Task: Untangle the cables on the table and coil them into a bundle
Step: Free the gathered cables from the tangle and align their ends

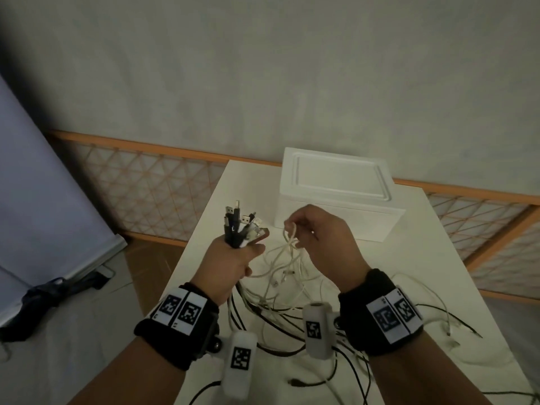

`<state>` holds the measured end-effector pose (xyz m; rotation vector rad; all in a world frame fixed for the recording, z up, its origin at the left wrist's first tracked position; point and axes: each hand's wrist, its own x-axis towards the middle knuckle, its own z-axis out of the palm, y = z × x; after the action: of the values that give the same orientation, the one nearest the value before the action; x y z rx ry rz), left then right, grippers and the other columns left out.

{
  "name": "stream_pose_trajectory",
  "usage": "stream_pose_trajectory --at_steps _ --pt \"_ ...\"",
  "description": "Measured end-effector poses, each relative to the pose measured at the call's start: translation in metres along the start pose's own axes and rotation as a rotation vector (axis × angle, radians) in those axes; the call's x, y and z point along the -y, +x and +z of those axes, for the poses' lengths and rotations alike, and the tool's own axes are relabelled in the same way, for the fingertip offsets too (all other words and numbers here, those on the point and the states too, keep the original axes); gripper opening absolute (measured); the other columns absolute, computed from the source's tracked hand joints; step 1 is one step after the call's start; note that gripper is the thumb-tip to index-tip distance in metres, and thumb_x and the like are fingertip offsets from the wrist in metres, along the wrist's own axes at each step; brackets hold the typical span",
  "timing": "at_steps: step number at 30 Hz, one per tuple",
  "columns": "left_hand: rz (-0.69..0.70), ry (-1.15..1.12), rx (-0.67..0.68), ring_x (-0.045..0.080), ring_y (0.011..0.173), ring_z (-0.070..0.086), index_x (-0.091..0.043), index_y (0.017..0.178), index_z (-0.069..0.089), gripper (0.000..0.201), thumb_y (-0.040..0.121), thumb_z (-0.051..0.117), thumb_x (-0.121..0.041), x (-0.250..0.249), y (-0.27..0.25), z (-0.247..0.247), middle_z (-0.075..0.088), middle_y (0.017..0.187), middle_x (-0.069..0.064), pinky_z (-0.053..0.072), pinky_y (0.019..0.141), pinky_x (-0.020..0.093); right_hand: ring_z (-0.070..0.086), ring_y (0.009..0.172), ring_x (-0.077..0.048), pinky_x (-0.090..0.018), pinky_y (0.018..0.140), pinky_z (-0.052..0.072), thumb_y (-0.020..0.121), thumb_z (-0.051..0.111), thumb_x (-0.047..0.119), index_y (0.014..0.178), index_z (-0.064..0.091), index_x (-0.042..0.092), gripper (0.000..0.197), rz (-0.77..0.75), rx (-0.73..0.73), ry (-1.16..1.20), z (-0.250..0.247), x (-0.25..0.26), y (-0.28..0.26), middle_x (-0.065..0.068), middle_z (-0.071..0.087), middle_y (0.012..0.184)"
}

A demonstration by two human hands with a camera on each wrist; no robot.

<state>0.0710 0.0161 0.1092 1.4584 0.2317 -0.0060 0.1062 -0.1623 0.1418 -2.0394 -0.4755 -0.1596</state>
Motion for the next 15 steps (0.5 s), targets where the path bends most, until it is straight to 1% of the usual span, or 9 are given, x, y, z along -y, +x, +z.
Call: stream_pose_trajectory --at_steps 2,3,4,6,7,9,11,13,15 --pt "0.001 0.003 0.031 0.013 0.069 0.054 -0.015 0.106 0.072 0.032 0.074 0.074 -0.008 0.001 0.000 0.007 0.072 0.101 0.000 0.043 0.052 0.026 0.066 0.070 -0.011 -0.034 0.065 0.058 0.087 0.065 0.006 0.086 0.067 0.016 0.011 -0.039 0.013 0.107 -0.002 0.018 -0.001 0.006 0.070 0.075" --pt "0.002 -0.001 0.063 0.012 0.066 0.054 -0.014 0.103 0.072 0.033 0.070 0.075 -0.012 -0.001 0.000 0.012 0.072 0.092 0.000 0.044 0.052 0.026 0.066 0.069 -0.012 -0.032 0.065 0.057 0.086 0.067 0.007 0.086 0.067 0.015 0.008 -0.057 0.021 0.150 -0.002 0.024 -0.002 0.004 0.071 0.076" --pt "0.013 0.003 0.095 0.011 0.062 0.054 -0.012 0.099 0.073 0.031 0.068 0.076 -0.015 -0.004 -0.001 0.016 0.070 0.082 -0.001 0.043 0.051 0.025 0.066 0.069 -0.012 -0.030 0.064 0.056 0.086 0.067 0.008 0.086 0.068 0.015 0.008 -0.076 0.022 0.177 -0.001 0.028 -0.002 0.002 0.071 0.077" --pt "0.054 -0.001 0.119 0.009 0.057 0.053 -0.013 0.091 0.073 0.018 0.074 0.079 -0.013 -0.011 -0.005 0.023 0.067 0.069 -0.004 0.041 0.049 0.022 0.065 0.070 -0.013 -0.031 0.064 0.056 0.086 0.068 0.011 0.086 0.066 0.019 0.008 -0.109 -0.030 0.166 0.001 0.029 -0.004 0.002 0.070 0.080" --pt "0.076 -0.023 0.099 0.009 0.058 0.053 -0.016 0.089 0.072 0.014 0.076 0.077 -0.012 -0.013 -0.006 0.026 0.066 0.069 -0.004 0.040 0.048 0.022 0.064 0.072 -0.012 -0.031 0.063 0.056 0.086 0.068 0.015 0.089 0.064 0.022 0.009 -0.112 -0.070 0.152 0.003 0.026 -0.004 0.003 0.068 0.085" --pt "0.105 -0.094 0.054 0.010 0.064 0.055 -0.021 0.086 0.072 0.016 0.071 0.078 -0.020 -0.016 -0.007 0.027 0.067 0.073 -0.004 0.040 0.048 0.023 0.061 0.075 -0.009 -0.026 0.061 0.053 0.087 0.068 0.023 0.101 0.058 0.025 0.017 -0.075 -0.097 0.121 0.007 0.016 -0.008 0.006 0.062 0.096" --pt "0.124 -0.168 0.036 0.010 0.061 0.055 -0.017 0.088 0.072 0.029 0.061 0.078 -0.026 -0.019 -0.010 0.025 0.069 0.074 -0.004 0.039 0.047 0.023 0.060 0.073 -0.007 -0.022 0.062 0.050 0.089 0.065 0.028 0.108 0.055 0.025 0.021 -0.009 0.034 0.110 0.012 0.004 -0.015 0.007 0.063 0.094" --pt "0.134 -0.210 0.047 0.012 0.059 0.056 -0.015 0.088 0.071 0.035 0.057 0.078 -0.027 -0.022 -0.013 0.022 0.071 0.080 0.002 0.037 0.045 0.023 0.062 0.073 -0.012 -0.024 0.066 0.050 0.088 0.063 0.031 0.101 0.060 0.018 0.018 -0.007 0.205 0.054 0.019 -0.005 -0.024 0.001 0.067 0.085" --pt "0.159 -0.232 0.050 0.013 0.061 0.055 -0.015 0.088 0.071 0.038 0.053 0.080 -0.029 -0.027 -0.016 0.018 0.072 0.092 0.010 0.036 0.045 0.022 0.058 0.069 -0.002 -0.015 0.065 0.043 0.089 0.062 0.023 0.086 0.062 0.010 0.013 -0.004 0.277 -0.034 0.025 -0.016 -0.031 0.005 0.065 0.075"
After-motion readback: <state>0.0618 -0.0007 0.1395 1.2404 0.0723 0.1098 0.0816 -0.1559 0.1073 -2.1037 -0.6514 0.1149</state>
